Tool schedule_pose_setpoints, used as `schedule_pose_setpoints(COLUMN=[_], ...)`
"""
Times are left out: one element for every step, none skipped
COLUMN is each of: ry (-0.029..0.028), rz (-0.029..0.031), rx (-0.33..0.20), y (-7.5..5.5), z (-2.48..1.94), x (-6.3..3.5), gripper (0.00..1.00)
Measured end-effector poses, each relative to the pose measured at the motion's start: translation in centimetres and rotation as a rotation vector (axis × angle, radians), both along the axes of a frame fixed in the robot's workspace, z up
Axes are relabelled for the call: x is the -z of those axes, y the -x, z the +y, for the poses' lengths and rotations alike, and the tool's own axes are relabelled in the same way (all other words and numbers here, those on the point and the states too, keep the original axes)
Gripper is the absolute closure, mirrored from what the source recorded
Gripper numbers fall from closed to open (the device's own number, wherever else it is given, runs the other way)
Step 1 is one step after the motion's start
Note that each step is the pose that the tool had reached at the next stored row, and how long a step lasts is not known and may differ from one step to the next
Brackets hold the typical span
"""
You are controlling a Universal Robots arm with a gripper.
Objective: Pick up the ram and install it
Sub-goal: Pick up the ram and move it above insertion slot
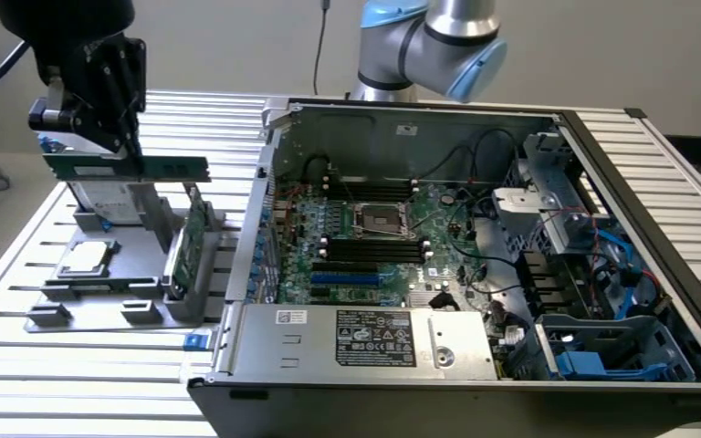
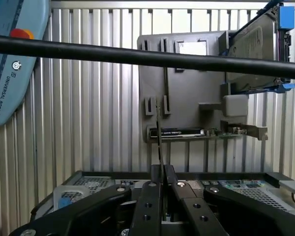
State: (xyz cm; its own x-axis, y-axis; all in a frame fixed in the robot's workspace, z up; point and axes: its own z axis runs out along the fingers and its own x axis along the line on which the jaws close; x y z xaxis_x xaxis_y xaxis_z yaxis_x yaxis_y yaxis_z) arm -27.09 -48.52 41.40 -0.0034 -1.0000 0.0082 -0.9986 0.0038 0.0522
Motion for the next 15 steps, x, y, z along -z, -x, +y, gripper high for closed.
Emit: schedule_pose_setpoints(ry=[-0.0001, -0.0006, -0.0011, -0.0016, -0.0022, -0.0029, -0.0034, -0.0039, -0.0043, -0.0048, -0.0054, -0.0062, -0.0070, -0.0079, -0.0089], rz=[0.0010, 0.0014, 0.0015, 0.0017, 0.0018, 0.0018, 0.0018, 0.0019, 0.0020, 0.0021, 0.0022, 0.0022, 0.0024, 0.0026, 0.0027], rx=[0.000, 0.000, 0.000, 0.000, 0.000, 0.000, 0.000, 0.000, 0.000, 0.000, 0.000, 0.000, 0.000, 0.000, 0.000], y=[-0.4, -0.7, -1.0, -1.3, -1.7, -2.0, -2.3, -2.7, -3.0, -3.3, -3.7, -4.0, -4.3, -4.6, -4.9], z=[0.05, 0.11, 0.18, 0.25, 0.32, 0.39, 0.47, 0.54, 0.62, 0.70, 0.77, 0.83, 0.90, 0.97, 1.04], x=[0.00, 0.00, 0.00, -0.01, -0.02, -0.02, -0.01, -0.02, -0.02, -0.02, -0.02, -0.02, -0.02, -0.02, -0.02], gripper=[0.86, 0.86, 0.86, 0.86, 0.86, 0.86, 0.86, 0.86, 0.86, 0.86, 0.86, 0.86, 0.86, 0.86, 0.86])
